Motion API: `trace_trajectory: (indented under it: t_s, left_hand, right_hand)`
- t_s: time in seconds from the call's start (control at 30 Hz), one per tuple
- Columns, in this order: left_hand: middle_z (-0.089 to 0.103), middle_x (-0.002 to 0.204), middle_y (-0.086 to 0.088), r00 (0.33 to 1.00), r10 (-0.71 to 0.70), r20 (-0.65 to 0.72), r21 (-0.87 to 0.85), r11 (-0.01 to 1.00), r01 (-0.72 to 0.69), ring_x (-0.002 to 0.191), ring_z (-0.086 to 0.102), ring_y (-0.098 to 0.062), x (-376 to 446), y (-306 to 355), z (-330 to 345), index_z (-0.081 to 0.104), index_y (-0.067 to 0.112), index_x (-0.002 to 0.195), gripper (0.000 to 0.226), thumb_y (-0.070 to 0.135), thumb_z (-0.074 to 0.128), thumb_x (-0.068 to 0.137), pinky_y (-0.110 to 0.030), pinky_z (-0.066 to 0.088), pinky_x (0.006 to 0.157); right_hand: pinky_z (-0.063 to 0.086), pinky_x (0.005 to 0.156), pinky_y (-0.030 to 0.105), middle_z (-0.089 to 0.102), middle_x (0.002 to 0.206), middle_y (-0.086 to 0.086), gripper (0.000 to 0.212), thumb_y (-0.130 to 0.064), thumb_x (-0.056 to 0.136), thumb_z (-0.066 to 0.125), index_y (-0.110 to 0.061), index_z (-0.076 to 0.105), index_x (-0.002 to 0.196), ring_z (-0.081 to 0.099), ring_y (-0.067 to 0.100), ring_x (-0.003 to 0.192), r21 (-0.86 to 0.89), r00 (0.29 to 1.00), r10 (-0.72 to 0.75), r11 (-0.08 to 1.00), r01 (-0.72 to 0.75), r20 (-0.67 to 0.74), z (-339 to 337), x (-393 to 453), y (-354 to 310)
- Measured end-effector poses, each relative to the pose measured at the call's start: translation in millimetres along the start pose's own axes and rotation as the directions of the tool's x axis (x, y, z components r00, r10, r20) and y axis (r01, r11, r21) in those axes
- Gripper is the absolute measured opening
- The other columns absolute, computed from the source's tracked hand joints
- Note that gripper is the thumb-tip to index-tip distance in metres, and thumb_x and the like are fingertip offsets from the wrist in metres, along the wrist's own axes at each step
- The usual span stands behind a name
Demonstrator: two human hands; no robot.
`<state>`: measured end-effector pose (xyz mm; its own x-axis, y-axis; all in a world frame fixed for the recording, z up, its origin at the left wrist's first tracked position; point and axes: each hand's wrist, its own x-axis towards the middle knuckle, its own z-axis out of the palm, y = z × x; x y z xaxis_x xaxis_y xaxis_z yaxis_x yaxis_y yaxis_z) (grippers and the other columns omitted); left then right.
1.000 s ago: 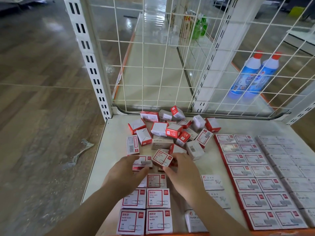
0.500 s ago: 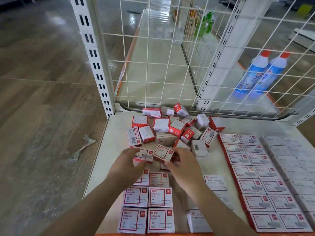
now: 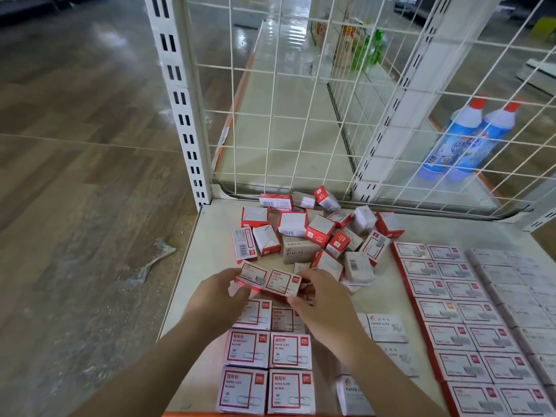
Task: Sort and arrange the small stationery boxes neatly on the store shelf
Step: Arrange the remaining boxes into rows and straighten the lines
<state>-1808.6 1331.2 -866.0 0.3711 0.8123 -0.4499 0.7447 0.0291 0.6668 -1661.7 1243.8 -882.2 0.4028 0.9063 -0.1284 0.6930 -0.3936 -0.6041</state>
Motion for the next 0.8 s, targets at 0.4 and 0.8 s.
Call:
trace_trajectory:
  t_s: [0.4,0.8]
  left_hand:
    - [0.040,0.145,0.002,0.993,0.067,0.095,-0.081,0.995,-0.060,0.115,0.054,-0.018,12,8,7,0.033,0.030,0.143,0.048,0.033,0.044,0.097,-0.018,0.045,0.072]
    - [0.053,0.131,0.003,0.999,0.027,-0.025,-0.090,0.996,-0.030,0.118,0.050,-0.016,8,-3,-1,0.050,0.025,0.131,0.036,0.031,0.045,0.096,-0.023,0.040,0.078]
  right_hand:
    - [0.030,0.079,0.009,0.047,0.123,-0.007,0.033,-0.026,0.094,0.048,-0.023,0.044,0.127,0.046,0.006,0.113,-0.052,0.993,0.080,0.995,-0.085,-0.090,1,11,-6]
    - [0.044,0.100,0.031,0.055,0.125,-0.007,0.041,-0.025,0.089,0.057,-0.026,0.049,0.129,0.051,0.009,0.115,0.105,0.986,0.067,0.991,-0.084,0.154,8,17,-16]
